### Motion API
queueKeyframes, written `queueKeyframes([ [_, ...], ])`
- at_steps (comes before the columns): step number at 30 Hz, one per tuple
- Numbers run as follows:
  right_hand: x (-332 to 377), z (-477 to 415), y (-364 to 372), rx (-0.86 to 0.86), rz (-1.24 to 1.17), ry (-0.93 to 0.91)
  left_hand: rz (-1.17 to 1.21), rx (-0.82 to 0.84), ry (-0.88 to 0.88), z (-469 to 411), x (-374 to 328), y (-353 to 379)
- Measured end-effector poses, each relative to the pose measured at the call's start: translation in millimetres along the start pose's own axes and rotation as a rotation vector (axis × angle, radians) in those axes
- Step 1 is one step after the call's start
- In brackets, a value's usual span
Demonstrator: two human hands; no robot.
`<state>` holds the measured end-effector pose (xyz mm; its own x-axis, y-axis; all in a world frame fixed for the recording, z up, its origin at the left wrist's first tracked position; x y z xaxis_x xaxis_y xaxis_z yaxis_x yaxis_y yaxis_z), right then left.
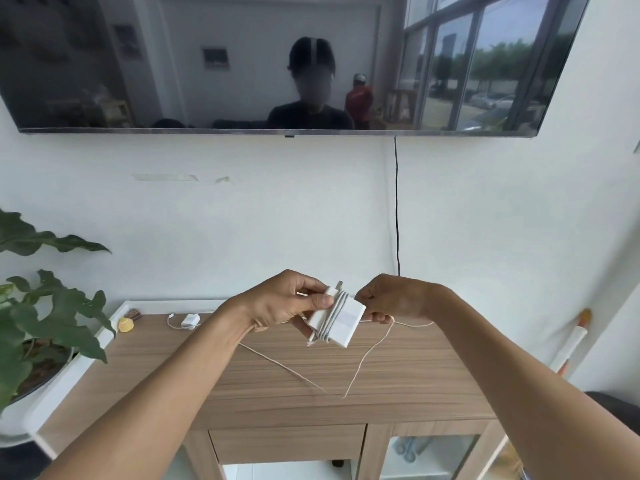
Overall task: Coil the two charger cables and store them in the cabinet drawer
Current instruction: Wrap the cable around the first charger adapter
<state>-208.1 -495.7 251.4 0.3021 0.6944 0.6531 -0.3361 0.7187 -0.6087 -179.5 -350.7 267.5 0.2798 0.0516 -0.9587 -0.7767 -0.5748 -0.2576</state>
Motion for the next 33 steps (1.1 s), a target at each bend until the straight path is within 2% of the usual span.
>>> queueKeyframes([
  [3,7.9,1.9,4.1,0.023,0.026,0.031,-0.083,0.053,-0.011,2.3,-1.8,0.4],
  [9,26.3,3.9,2.7,0.052,-0.073,0.122,-0.245,0.015,-0.013,4.4,-6.5,-15.0],
  [13,48.7,10.5,-13.4,-0.104,-0.072,0.127,-0.454,-0.155,0.08,4.0,-20.5,-30.1],
  [17,73.0,17.5,-29.5,-0.384,-0.071,-0.01,-0.587,-0.383,0.116,7.9,-31.9,-46.9],
  [20,93.8,32.6,-30.0,-0.601,0.024,-0.188,-0.397,-0.563,0.151,10.6,-34.3,-59.6],
  [24,108.2,55.0,-25.3,-0.791,0.002,-0.372,-0.194,-0.714,0.17,11.0,-38.7,-71.0],
  [27,112.4,63.9,-19.7,-0.892,0.019,-0.474,-0.033,-0.748,0.171,9.6,-40.5,-74.2],
  [33,108.6,71.0,-9.3,-1.006,0.026,-0.598,0.109,-0.737,0.152,5.7,-43.9,-73.2],
])
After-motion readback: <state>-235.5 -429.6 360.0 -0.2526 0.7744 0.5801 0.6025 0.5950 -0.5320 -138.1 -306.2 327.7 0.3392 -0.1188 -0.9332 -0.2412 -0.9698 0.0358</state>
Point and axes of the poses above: each hand's wrist, its own z-axis away from the middle knuckle, its own y-axis out of the palm, x = y × z, the point moved 8 cm from there along -z, towards the middle knuckle, and after that the axes turned 12 degrees about y, right-handed, at the moved point
